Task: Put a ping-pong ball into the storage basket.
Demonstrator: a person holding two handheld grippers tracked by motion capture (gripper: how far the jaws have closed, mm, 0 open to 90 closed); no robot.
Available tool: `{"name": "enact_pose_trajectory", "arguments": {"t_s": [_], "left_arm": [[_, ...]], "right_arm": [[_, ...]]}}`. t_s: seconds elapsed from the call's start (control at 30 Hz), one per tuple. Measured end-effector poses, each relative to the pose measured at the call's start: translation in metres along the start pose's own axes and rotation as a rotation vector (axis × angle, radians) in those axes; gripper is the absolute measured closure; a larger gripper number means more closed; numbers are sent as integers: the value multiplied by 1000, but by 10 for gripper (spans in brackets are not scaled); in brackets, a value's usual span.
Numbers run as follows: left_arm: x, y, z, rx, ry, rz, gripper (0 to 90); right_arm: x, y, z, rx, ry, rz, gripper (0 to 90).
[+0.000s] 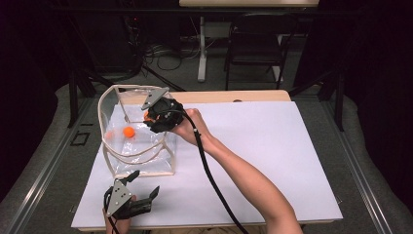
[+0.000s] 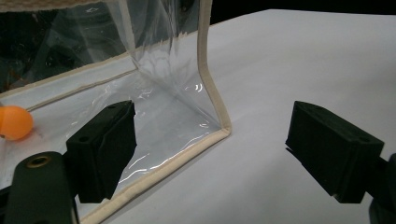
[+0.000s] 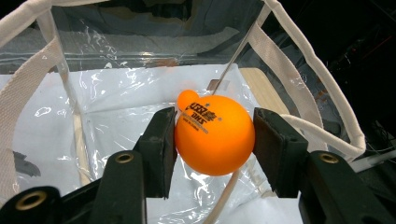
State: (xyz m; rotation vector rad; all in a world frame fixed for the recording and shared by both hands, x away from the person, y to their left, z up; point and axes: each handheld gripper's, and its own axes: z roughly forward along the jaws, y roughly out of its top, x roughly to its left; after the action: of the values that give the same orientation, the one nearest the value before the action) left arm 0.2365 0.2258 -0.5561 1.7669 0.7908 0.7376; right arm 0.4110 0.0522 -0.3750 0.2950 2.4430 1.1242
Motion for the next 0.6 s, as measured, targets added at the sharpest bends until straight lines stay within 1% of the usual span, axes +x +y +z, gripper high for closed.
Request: {"name": "enact_pose_trajectory", "arguments": {"t_s": [0.27, 0.3, 0.37, 0.4, 0.47, 0.5, 0.53, 0.6], "left_arm": [[0, 0, 0, 0, -4, 2, 156], [0, 0, 0, -1, -3, -1, 156], [0, 0, 0, -1, -4, -3, 156], [0, 0, 0, -1, -5, -2, 157], [-1, 0, 1, -1, -7, -5, 156], [-1, 0, 1, -1, -8, -6, 156], [-1, 0, 1, 0, -9, -6, 156], [-2, 0, 2, 2, -12, -4, 157]], "right_arm": [[0, -2, 1, 8, 7, 2, 507], [1, -2, 1, 14, 10, 7, 507], [2, -4, 2, 18, 8, -2, 507], [2, -4, 2, 24, 11, 1, 506], [2, -6, 3, 37, 3, -2, 500], [2, -6, 4, 39, 6, 1, 461], [2, -7, 4, 40, 1, 13, 396], [0, -7, 2, 50, 3, 28, 300]]}}
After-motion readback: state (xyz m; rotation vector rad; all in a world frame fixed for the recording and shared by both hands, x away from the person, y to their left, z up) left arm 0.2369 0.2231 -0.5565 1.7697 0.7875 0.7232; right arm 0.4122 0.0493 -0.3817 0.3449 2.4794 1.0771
